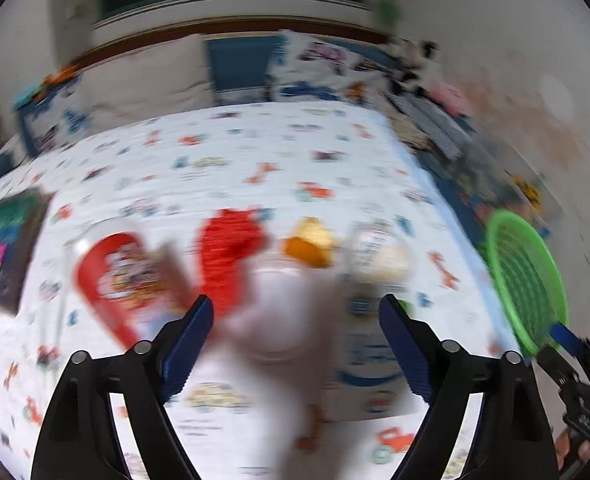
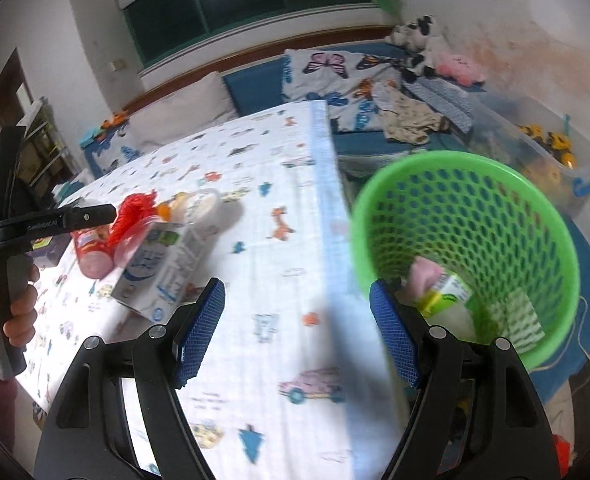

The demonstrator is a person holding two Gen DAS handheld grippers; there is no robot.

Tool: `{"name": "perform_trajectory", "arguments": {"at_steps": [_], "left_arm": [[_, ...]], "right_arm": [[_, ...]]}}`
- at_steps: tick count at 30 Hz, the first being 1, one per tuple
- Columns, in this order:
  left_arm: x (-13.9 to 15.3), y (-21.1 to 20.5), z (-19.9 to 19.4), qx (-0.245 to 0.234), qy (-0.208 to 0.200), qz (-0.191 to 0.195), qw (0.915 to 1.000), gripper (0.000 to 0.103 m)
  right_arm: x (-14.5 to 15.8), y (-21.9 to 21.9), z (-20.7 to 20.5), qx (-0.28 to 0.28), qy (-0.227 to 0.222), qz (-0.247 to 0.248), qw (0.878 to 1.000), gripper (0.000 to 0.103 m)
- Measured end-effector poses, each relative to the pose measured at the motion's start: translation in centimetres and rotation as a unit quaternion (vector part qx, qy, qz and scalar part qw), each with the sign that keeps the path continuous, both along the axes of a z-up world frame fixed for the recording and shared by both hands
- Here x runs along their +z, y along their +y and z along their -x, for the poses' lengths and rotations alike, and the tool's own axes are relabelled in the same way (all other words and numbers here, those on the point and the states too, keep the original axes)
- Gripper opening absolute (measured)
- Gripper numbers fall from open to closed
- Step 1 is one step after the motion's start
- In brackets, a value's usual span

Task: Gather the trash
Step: 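Grasp the red paper cup with the left tool while the right tool approaches the red mesh net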

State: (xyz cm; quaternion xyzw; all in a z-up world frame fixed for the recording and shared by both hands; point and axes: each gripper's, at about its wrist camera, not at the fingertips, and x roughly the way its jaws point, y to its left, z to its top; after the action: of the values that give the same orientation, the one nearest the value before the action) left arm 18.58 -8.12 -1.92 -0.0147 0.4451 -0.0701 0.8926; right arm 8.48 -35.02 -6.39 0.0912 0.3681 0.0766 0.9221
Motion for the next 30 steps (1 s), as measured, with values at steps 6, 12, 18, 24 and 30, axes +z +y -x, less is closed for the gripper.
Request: {"name": "perform_trajectory", "arguments": {"at_steps": [6, 12, 18, 24, 30], "left_arm": [[-0.4, 5.3, -0.3, 0.085, 0.005, 0.008, 0.9963, 0.09], [-1.6, 9.4, -1.2, 0.146, 0.028, 0.047, 0.9878, 0.092], [-3.1, 11.2, -2.8, 0.182, 0.055, 0.087, 0.9778, 0.093], [-4.4, 12.3, -3.7, 0.208, 0.071, 0.109, 0.9694, 0.093], [-5.5, 12.8, -4.4, 0.209, 0.085, 0.126, 0.9662, 0.092]], "right_arm": [[-0.1, 2.4, -0.9, 0.027, 0.002, -0.001, 1.0, 0.075], [0.3, 4.6, -1.8, 0.051, 0.0, 0.005, 0.999, 0.075], [0.5, 6.5, -2.6, 0.071, -0.001, 0.012, 0.997, 0.075], [0.5, 8.2, -3.5, 0.089, 0.001, 0.017, 0.996, 0.075], [0.6, 10.1, -4.9, 0.107, 0.002, 0.025, 0.994, 0.075]]}}
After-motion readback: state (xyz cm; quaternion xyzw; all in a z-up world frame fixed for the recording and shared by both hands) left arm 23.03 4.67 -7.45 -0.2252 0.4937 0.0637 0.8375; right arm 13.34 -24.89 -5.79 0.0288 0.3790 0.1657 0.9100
